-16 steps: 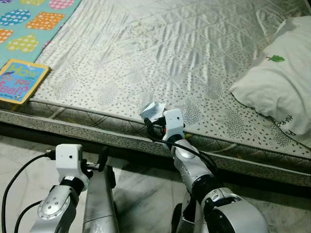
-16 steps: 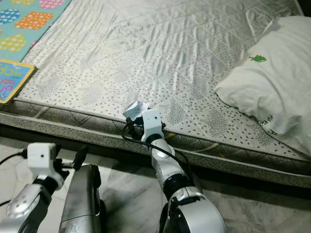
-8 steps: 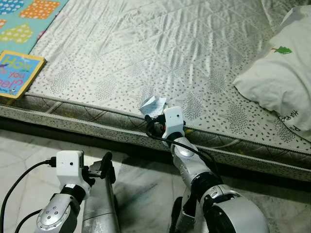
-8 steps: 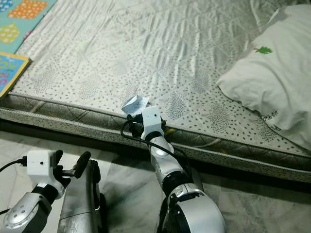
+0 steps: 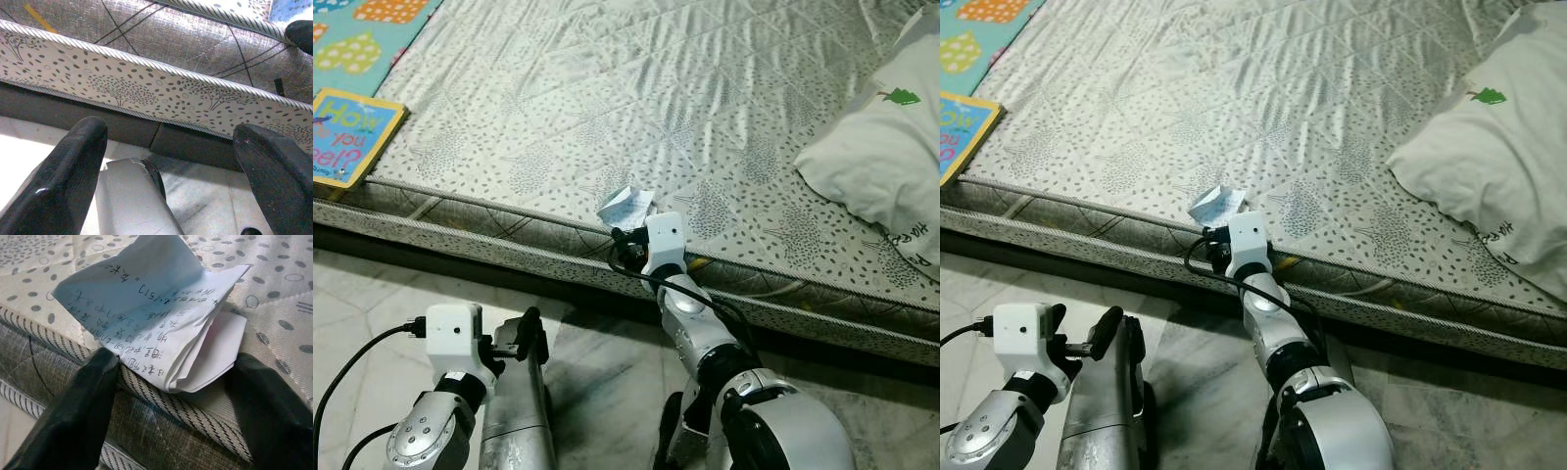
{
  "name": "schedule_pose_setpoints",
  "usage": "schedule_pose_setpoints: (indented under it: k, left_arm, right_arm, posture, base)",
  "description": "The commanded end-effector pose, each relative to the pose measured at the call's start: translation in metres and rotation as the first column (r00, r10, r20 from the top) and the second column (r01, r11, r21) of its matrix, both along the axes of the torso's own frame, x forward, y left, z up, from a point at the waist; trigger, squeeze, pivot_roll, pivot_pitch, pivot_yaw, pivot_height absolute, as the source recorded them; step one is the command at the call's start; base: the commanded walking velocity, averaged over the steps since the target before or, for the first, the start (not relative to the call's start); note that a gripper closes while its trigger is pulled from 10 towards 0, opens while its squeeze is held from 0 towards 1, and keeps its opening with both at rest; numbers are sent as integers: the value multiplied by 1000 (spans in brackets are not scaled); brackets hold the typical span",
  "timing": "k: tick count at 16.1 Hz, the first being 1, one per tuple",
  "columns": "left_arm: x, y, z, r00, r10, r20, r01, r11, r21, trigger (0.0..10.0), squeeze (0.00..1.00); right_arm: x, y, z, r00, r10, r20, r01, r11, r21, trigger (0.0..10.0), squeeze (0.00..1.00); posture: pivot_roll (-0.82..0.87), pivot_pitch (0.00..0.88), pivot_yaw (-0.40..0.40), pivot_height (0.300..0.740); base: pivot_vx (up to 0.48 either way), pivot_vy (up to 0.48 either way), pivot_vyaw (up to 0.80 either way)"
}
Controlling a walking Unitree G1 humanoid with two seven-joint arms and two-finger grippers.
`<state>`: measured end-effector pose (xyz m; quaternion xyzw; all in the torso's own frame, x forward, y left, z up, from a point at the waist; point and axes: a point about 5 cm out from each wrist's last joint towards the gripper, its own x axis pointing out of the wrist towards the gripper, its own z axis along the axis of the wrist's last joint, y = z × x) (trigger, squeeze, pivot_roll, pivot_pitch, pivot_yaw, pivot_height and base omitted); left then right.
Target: Clean up the room
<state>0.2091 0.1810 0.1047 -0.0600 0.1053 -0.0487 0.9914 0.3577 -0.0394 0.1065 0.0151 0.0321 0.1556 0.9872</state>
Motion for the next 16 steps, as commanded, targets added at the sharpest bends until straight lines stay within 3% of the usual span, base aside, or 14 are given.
schedule_pose_setpoints:
  k: [1,2,4,5,6,16]
  left_arm:
    - [-4,1,-4,999,13,-30,-14,1000,-8,10000,0]
    - [-3,2,-4,999,17,-29,-18,1000,-12,10000,0]
    - [0,3,-4,999,19,-28,-19,1000,-12,10000,0]
    - [1,3,-4,999,18,-27,-18,1000,-12,10000,0]
    - [2,3,-4,999,17,-27,-18,1000,-11,10000,0]
    - [13,5,-5,1000,20,-16,-20,1000,-10,10000,0]
  right_arm:
    - [-7,26,-2,997,48,-55,-44,997,57,2706,0]
    - [-7,25,-3,997,44,-70,-39,997,73,118,0]
    - [-7,25,-4,996,48,-80,-42,996,83,1490,0]
    - [-7,24,-4,995,50,-86,-42,995,92,353,0]
    - [-6,23,-4,994,47,-95,-37,994,104,0,0]
    - [0,10,-3,993,9,-119,8,991,135,0,0]
  posture:
    - [322,369,-52,531]
    - [323,363,-53,531]
    - [322,357,-51,531]
    - [320,354,-50,531]
    - [318,351,-48,531]
    - [312,322,-47,531]
  base:
    - [0,0,0]
    - [0,0,0]
    - [0,0,0]
    - [0,0,0]
    - [0,0,0]
    - [0,0,0]
